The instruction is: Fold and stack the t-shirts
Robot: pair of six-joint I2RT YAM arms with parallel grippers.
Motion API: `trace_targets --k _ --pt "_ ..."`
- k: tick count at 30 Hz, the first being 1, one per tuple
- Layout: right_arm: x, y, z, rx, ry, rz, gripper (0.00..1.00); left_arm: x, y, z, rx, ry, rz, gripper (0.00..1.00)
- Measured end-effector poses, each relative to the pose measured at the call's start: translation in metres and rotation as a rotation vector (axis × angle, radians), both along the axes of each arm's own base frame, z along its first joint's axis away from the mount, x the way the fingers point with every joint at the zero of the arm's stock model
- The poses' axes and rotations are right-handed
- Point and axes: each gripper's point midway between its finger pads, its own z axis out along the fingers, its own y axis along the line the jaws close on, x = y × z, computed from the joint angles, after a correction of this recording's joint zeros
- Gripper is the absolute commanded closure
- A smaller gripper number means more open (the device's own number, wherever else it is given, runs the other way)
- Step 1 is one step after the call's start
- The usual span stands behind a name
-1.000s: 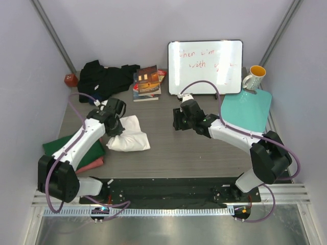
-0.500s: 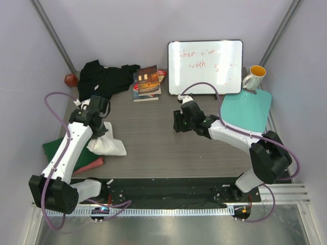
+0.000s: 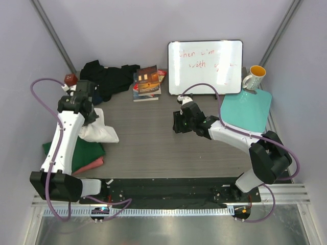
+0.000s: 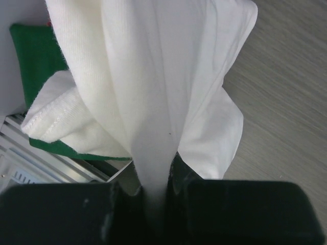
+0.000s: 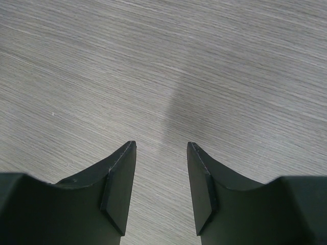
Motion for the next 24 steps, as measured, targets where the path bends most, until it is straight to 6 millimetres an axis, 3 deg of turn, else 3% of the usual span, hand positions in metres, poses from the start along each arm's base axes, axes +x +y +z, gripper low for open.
trace_targets --k 4,8,20,24 --pt "-0.002 -0.002 -0.005 -0.004 0.009 0.0 0.5 0.0 0.006 0.023 0.017 -0.04 0.004 1.0" --pt "-0.004 -0.002 -0.01 -0.008 0.022 0.004 0.5 -0.014 0.013 0.025 0.033 -0.013 0.031 1.0" --pt "-0.009 0.003 -0.015 0.014 0.052 0.026 0.51 -0.075 0.039 -0.009 0.088 0.091 0.184 1.0" --pt "-0.01 0.005 -0.015 0.025 0.062 0.037 0.51 -0.08 0.053 -0.01 0.098 0.098 0.268 1.0"
